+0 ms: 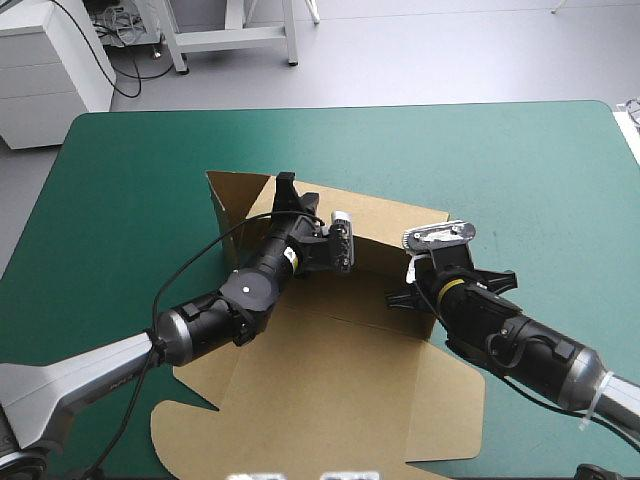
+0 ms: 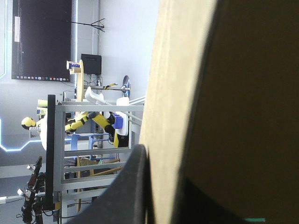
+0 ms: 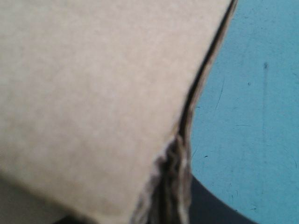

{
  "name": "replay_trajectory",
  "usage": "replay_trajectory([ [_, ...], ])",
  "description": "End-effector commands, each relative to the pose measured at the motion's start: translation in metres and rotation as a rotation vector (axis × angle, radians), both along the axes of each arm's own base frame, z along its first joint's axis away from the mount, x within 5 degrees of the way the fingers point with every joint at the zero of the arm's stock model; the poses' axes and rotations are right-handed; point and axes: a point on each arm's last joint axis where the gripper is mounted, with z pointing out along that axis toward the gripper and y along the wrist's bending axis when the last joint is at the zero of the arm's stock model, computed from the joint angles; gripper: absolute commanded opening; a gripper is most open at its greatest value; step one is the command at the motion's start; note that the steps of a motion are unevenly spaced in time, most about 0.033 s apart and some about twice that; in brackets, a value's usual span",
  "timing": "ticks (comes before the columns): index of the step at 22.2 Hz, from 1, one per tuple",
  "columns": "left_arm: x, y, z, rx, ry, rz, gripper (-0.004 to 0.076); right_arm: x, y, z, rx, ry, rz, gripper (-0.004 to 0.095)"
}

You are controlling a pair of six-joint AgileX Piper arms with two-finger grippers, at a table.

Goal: Fold the box

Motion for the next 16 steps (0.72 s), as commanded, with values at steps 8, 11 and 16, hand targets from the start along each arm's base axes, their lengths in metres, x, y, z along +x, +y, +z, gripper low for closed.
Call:
replay_trajectory([
  [8,-0.006,0.002,0.023,-0.035,-0.047,-0.038,0.0244,0.003,-0.002,0.018,-0.05,-0.128,0.047,-0.0018],
  [11,-0.009,0.0,0.024,-0.033,-0.052,-0.033,0.0408,0.009,-0.006,0.018,-0.022,-0.129,0.032,-0.0018],
  [16,-0.024,-0.009,0.027,-0.01,-0.1,0.012,0.0416,0.021,-0.021,0.016,0.016,-0.097,0.009,-0.0018],
])
